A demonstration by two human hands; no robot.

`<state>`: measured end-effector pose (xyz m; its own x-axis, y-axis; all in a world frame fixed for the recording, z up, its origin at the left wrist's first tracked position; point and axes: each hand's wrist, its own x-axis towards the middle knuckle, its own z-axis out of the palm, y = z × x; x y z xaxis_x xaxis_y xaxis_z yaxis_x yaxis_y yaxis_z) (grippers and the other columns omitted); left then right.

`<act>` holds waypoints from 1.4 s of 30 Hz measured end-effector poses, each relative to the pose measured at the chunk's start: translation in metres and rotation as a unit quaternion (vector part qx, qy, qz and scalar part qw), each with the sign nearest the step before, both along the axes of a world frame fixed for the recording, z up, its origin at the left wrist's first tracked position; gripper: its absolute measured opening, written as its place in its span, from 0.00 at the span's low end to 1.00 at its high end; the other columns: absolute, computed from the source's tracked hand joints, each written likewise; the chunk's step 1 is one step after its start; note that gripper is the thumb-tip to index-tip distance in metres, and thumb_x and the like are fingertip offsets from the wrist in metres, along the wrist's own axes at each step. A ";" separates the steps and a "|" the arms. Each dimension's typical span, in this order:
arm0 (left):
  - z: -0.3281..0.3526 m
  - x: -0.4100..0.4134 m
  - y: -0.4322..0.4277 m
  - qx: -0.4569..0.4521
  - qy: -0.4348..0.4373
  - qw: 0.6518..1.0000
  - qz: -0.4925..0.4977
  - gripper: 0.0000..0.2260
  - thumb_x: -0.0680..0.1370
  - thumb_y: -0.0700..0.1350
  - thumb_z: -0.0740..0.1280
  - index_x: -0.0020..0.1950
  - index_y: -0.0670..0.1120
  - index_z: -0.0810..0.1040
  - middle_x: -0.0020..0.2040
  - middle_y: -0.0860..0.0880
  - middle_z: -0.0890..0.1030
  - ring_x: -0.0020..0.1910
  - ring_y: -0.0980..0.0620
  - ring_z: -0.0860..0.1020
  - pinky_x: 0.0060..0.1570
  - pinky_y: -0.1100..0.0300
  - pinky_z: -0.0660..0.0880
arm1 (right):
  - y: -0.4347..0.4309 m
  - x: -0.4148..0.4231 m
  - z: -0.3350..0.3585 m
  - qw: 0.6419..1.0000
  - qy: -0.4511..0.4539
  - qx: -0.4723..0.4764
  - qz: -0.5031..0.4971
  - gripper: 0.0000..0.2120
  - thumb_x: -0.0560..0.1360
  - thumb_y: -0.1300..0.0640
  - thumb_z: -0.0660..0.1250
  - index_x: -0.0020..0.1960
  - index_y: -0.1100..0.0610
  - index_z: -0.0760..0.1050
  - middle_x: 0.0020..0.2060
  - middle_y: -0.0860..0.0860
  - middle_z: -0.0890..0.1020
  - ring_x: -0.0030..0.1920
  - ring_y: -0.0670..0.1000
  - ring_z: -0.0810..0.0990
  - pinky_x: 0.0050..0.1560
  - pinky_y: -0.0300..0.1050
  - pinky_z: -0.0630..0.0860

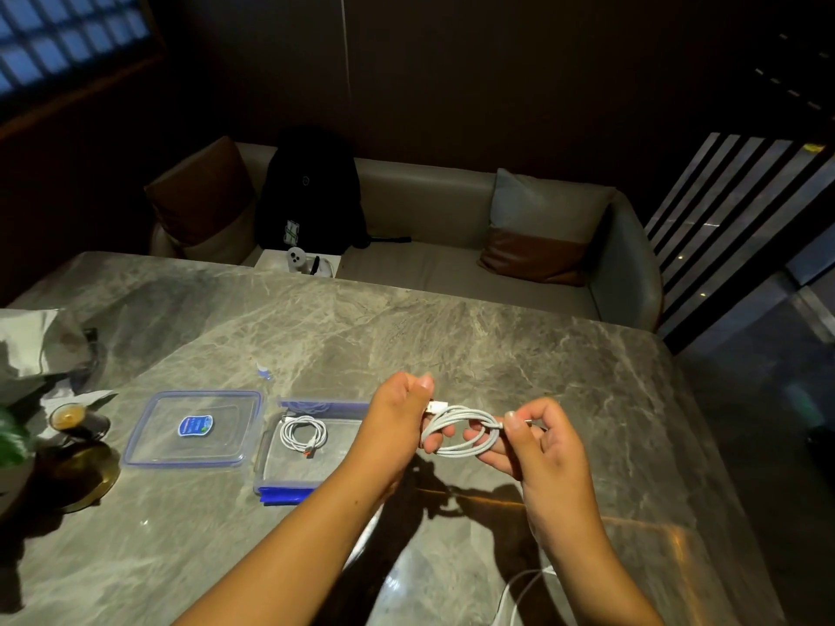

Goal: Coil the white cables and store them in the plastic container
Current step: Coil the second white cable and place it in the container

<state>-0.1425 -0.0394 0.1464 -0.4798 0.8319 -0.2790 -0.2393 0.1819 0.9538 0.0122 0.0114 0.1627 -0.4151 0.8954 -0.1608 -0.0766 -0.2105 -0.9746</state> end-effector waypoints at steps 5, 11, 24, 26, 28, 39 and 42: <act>-0.002 -0.003 -0.006 0.039 -0.043 0.995 -0.080 0.08 0.82 0.42 0.65 0.52 0.37 0.77 0.33 0.43 0.81 0.26 0.52 0.72 0.35 0.59 0.73 | 0.004 0.006 0.004 1.000 -0.013 0.015 0.010 0.07 0.81 0.62 0.62 0.48 0.66 0.68 0.42 0.62 0.87 0.44 0.59 0.87 0.43 0.46 0.84; -0.003 -0.001 -0.005 0.020 0.011 0.999 -0.030 0.14 0.83 0.42 0.61 0.41 0.42 0.80 0.29 0.42 0.77 0.26 0.52 0.71 0.36 0.56 0.69 | 0.003 0.003 -0.003 1.000 -0.022 -0.006 0.006 0.07 0.82 0.61 0.60 0.47 0.64 0.68 0.44 0.63 0.86 0.46 0.60 0.87 0.43 0.46 0.85; -0.008 0.002 -0.003 -0.002 -0.092 0.996 0.015 0.13 0.83 0.44 0.61 0.41 0.42 0.76 0.28 0.45 0.76 0.25 0.52 0.73 0.33 0.58 0.70 | 0.004 0.001 -0.005 0.985 0.063 -0.157 -0.036 0.08 0.83 0.61 0.58 0.45 0.60 0.69 0.44 0.65 0.86 0.46 0.61 0.87 0.46 0.49 0.85; -0.008 0.000 -0.007 0.011 -0.107 0.994 -0.013 0.07 0.81 0.42 0.65 0.44 0.42 0.76 0.31 0.45 0.77 0.28 0.51 0.74 0.37 0.56 0.71 | 0.005 0.001 -0.008 0.987 0.044 -0.149 -0.045 0.07 0.82 0.61 0.60 0.45 0.60 0.69 0.44 0.64 0.86 0.46 0.62 0.87 0.46 0.49 0.85; -0.009 0.000 -0.013 0.017 -0.102 0.994 -0.040 0.04 0.77 0.37 0.71 0.49 0.41 0.77 0.33 0.47 0.78 0.30 0.52 0.76 0.37 0.58 0.72 | 0.006 0.000 -0.010 0.986 0.039 -0.151 -0.053 0.07 0.82 0.60 0.60 0.46 0.61 0.70 0.44 0.65 0.86 0.47 0.62 0.87 0.46 0.49 0.85; -0.017 -0.004 -0.015 -0.018 -0.037 0.999 -0.008 0.05 0.77 0.33 0.70 0.52 0.37 0.80 0.40 0.40 0.84 0.38 0.49 0.84 0.37 0.58 0.80 | 0.010 -0.004 -0.018 0.989 -0.033 -0.145 0.025 0.07 0.79 0.67 0.63 0.56 0.62 0.76 0.44 0.59 0.87 0.45 0.56 0.87 0.42 0.43 0.84; -0.016 -0.009 -0.015 -0.027 -0.017 0.999 -0.014 0.05 0.76 0.34 0.71 0.51 0.39 0.81 0.40 0.40 0.84 0.37 0.49 0.84 0.37 0.59 0.80 | 0.014 -0.004 -0.017 0.984 -0.072 -0.145 0.071 0.08 0.79 0.65 0.64 0.55 0.61 0.79 0.48 0.59 0.87 0.49 0.55 0.87 0.47 0.47 0.84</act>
<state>-0.1510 -0.0547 0.1305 -0.4457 0.8282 -0.3398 -0.2644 0.2409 0.9338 0.0081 0.0252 0.1460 -0.4862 0.7379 -0.4681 0.1080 -0.4808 -0.8702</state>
